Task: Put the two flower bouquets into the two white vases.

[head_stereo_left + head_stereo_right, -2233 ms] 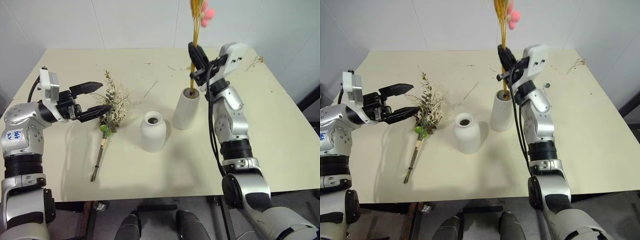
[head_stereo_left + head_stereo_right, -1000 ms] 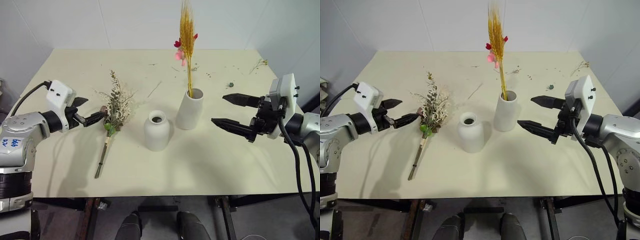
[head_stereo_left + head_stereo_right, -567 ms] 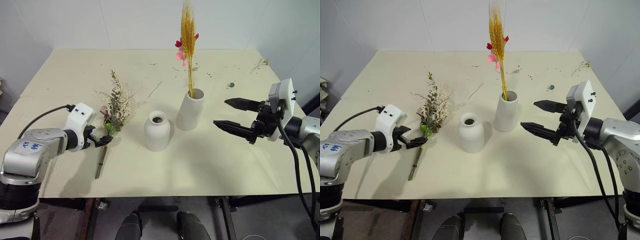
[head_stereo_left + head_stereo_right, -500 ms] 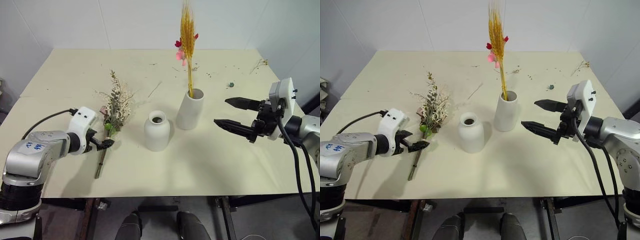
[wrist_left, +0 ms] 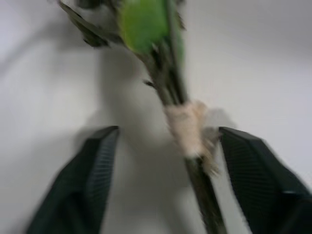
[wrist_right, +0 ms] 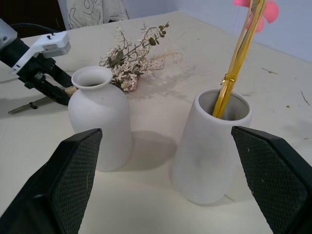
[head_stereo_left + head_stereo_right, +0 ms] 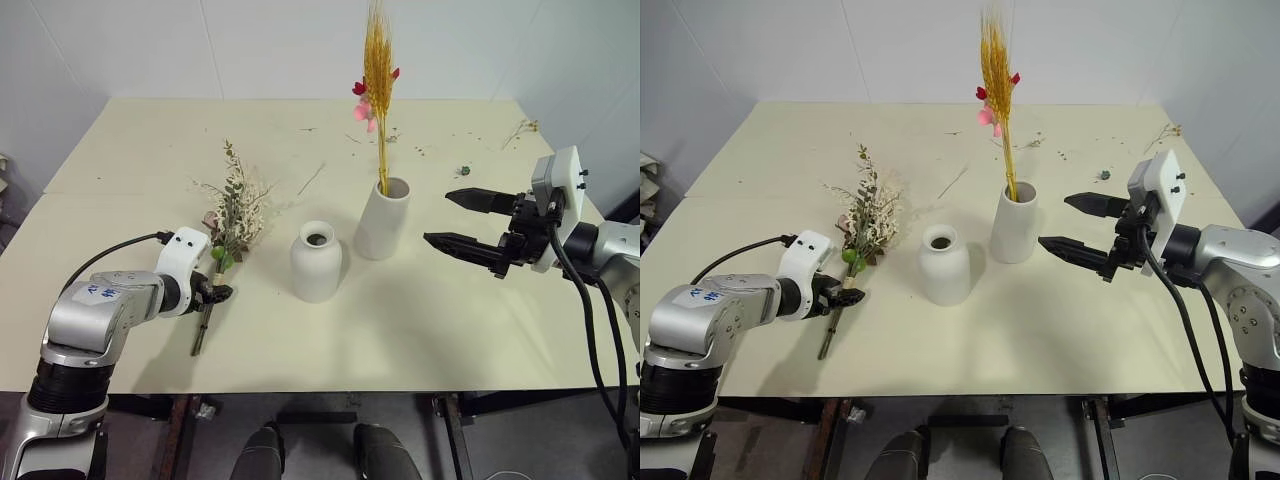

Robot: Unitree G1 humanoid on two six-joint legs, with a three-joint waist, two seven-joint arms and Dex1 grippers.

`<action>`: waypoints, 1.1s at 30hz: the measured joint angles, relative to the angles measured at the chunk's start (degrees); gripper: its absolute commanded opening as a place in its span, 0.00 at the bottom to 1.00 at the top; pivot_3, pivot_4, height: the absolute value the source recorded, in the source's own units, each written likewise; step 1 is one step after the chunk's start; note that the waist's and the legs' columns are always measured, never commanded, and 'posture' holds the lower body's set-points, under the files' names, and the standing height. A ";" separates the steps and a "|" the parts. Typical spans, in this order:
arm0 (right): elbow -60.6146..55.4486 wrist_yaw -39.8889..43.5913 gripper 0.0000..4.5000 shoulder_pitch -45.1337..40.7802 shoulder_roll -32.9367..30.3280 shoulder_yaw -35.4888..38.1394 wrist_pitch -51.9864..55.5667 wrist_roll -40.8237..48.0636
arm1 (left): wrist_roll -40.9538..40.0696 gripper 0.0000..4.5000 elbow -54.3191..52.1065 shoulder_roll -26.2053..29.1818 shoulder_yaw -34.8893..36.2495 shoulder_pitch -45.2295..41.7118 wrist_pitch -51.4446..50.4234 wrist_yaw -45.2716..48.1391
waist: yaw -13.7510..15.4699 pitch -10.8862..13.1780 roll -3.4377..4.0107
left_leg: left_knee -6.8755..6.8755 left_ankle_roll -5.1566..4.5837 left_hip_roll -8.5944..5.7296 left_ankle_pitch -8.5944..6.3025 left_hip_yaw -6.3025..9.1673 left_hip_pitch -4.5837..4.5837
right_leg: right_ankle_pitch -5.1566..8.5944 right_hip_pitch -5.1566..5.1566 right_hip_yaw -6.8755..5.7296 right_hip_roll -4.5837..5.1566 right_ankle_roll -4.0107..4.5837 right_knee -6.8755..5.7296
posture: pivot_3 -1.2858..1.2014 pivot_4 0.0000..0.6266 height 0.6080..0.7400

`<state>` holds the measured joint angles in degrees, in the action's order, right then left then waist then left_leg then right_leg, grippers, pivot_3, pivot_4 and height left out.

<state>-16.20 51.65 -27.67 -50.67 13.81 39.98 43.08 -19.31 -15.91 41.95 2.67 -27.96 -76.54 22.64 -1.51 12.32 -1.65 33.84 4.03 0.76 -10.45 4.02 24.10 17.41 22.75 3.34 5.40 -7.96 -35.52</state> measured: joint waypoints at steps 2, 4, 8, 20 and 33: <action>-0.01 -0.02 1.00 0.00 0.00 0.02 0.00 0.01 | 0.24 0.34 1.06 -0.23 -0.05 -0.35 1.00 0.01 | 0.05 0.00 0.00 | 0.04 0.00 0.00 0.00 0.00 -0.01 | 0.05 -0.04 0.00 0.00 0.16 0.01 | 0.52 0.24 1.00; -0.03 -0.02 1.00 0.10 0.00 0.16 0.00 0.01 | 0.46 0.21 2.01 -0.66 -0.04 -0.57 2.25 -0.08 | 0.09 0.00 0.00 | 0.08 0.00 -0.01 0.00 0.00 0.00 | 0.08 -0.08 0.00 0.01 0.26 0.05 | 0.52 0.24 1.00; -0.12 -0.08 1.00 1.34 -0.01 0.55 0.00 0.00 | 1.70 0.01 6.26 -3.43 1.42 -1.14 9.60 -1.51 | 0.11 0.00 -0.01 | 0.11 -0.01 -0.02 0.00 0.00 0.02 | 0.05 -0.12 0.00 0.02 0.28 0.13 | 0.52 0.24 1.00; -2.06 -2.02 1.00 5.27 0.88 3.35 -1.17 0.19 | -0.10 0.01 19.62 -13.98 12.65 -13.85 54.26 3.36 | 0.52 0.00 -0.01 | 0.08 -0.01 -0.03 -0.03 -0.04 0.07 | -0.47 -0.15 -0.02 0.01 -0.64 0.30 | 0.52 0.24 1.00; -11.09 2.16 1.00 15.08 1.88 9.38 -2.24 8.84 | -21.27 0.01 27.76 -22.14 15.07 -20.87 64.13 29.06 | 1.06 0.00 -0.01 | 0.15 -0.08 -0.02 -0.06 -0.06 0.07 | -0.60 -0.28 0.00 -0.03 -0.81 0.44 | 0.52 0.24 1.00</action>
<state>-27.29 53.81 -12.60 -48.79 23.20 37.73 51.92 -40.58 11.85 19.81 17.74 -48.83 -12.41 51.71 -0.45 12.32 -1.65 33.99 3.95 0.74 -10.51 3.96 24.17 16.81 22.47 3.35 5.37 -8.76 -35.08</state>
